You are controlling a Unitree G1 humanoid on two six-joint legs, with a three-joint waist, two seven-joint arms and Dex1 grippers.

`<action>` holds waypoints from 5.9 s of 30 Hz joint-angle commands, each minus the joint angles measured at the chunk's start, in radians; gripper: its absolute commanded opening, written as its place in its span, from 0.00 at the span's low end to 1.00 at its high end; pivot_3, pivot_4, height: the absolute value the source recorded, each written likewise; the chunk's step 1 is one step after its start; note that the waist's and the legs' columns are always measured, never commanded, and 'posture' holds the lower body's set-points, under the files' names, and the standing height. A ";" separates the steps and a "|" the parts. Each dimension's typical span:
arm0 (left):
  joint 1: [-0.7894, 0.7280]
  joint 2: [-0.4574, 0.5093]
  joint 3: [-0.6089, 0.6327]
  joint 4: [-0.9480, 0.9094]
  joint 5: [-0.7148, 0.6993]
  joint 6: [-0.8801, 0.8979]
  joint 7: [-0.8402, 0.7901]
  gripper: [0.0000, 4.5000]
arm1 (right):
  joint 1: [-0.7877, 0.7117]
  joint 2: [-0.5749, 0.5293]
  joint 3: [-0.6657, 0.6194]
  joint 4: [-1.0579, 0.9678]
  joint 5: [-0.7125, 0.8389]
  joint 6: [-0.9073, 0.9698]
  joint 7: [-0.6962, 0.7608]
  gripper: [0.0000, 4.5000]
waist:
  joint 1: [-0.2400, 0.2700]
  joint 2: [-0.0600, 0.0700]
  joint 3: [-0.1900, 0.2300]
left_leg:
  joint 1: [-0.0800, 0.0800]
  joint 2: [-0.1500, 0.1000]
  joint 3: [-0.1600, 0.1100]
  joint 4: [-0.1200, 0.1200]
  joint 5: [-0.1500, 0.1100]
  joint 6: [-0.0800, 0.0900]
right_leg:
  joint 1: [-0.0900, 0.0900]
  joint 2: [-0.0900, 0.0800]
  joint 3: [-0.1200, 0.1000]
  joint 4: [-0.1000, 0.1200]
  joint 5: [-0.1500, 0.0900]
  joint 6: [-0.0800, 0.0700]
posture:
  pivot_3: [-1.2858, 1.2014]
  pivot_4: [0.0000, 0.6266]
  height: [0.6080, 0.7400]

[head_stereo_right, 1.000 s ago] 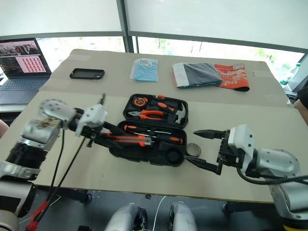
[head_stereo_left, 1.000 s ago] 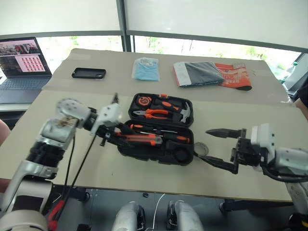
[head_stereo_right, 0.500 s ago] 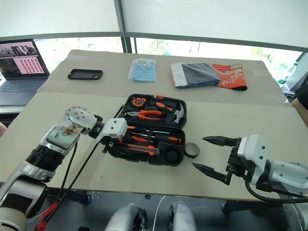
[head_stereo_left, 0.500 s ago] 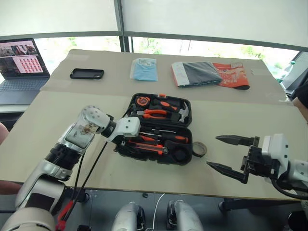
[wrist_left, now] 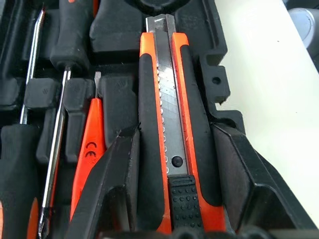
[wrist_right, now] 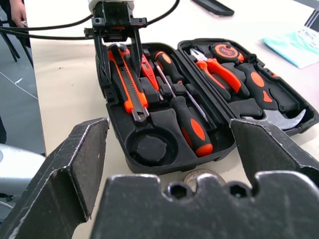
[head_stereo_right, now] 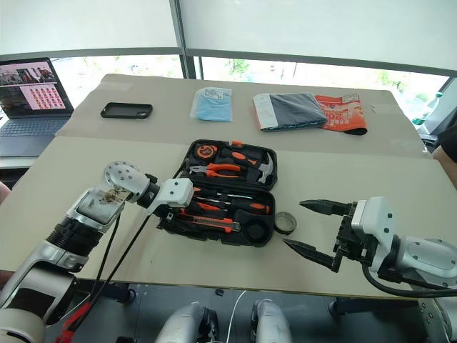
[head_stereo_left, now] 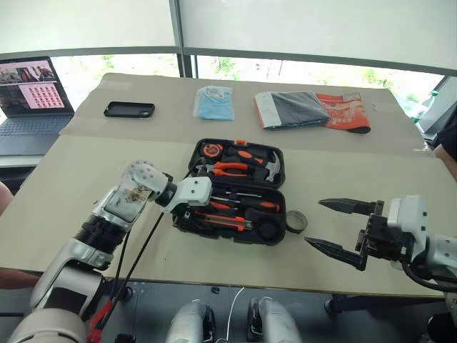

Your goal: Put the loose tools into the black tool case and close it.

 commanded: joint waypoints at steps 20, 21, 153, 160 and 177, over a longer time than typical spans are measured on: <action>-0.001 -0.017 0.074 0.001 -0.073 -0.013 0.013 0.37 | -0.048 0.005 0.026 -0.015 0.012 0.008 -0.033 1.00 | 0.005 0.000 0.000 | -0.001 0.000 0.000 0.004 -0.001 0.002 | 0.000 0.000 0.000 0.000 0.000 0.001 | 0.52 0.24 1.00; 0.000 -0.015 0.065 0.001 -0.068 -0.020 0.002 0.37 | -0.047 0.005 0.027 -0.015 0.013 0.008 -0.034 1.00 | 0.008 0.000 0.000 | -0.002 0.000 0.000 0.004 -0.001 0.002 | 0.000 0.000 0.000 0.000 0.000 0.001 | 0.52 0.24 1.00; 0.443 0.017 0.492 -0.136 -0.478 -0.132 -0.014 0.99 | 0.072 -0.119 0.062 0.192 -0.251 -0.114 0.064 1.00 | -0.017 0.016 -0.009 | 0.003 0.000 0.002 -0.002 -0.009 0.000 | 0.000 -0.008 0.004 -0.003 -0.002 -0.002 | 0.52 0.24 1.00; 0.424 -0.028 0.450 -0.169 -0.474 -0.114 0.022 0.99 | -0.190 -0.174 0.301 0.213 -0.324 0.025 0.062 1.00 | 0.002 0.014 -0.009 | 0.000 0.001 -0.001 -0.005 0.001 -0.002 | -0.001 -0.005 -0.001 -0.003 -0.002 -0.002 | 0.52 0.24 1.00; 0.422 -0.041 0.400 -0.152 -0.458 -0.139 0.004 1.00 | -0.456 -0.122 0.532 0.394 -0.490 -0.020 0.123 0.17 | -0.005 0.012 -0.007 | 0.000 0.000 0.000 -0.002 0.000 0.000 | 0.000 -0.005 -0.001 -0.003 0.000 0.001 | 0.52 0.24 1.00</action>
